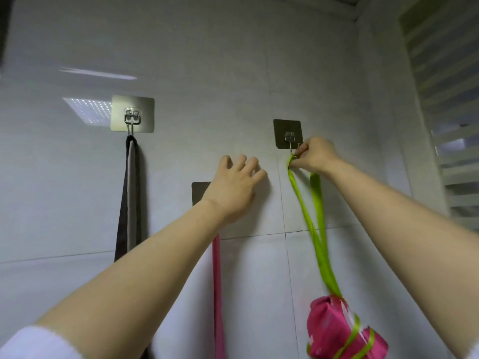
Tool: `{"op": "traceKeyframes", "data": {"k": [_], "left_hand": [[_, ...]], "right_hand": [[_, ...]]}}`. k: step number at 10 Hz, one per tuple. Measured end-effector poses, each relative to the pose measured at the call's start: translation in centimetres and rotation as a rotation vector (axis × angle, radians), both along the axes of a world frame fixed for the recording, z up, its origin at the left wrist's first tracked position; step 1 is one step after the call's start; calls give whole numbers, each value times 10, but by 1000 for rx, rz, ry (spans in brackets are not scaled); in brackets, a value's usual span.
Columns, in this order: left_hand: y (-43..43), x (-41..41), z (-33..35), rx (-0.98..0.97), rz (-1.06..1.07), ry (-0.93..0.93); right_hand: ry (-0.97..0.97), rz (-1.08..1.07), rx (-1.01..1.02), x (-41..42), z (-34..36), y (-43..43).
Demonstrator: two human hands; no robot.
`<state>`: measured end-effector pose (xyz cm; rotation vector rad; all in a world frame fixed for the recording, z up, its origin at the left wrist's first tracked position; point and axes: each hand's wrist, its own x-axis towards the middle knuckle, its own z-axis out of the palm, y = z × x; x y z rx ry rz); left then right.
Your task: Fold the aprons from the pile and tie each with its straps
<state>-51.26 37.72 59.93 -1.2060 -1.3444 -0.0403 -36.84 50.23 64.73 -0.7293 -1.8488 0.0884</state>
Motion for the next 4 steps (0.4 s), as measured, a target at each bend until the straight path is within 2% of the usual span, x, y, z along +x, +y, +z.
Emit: {"op": "traceKeyframes", "data": {"k": [3,4], "left_hand": [[-3,5,-14,-16,-42,-100],[-12,6,-16,-72,8,-186]], "right_hand": [[-58,-28,-50,8,-22,1],[27,-13,-85,14,-30,-7]]}}
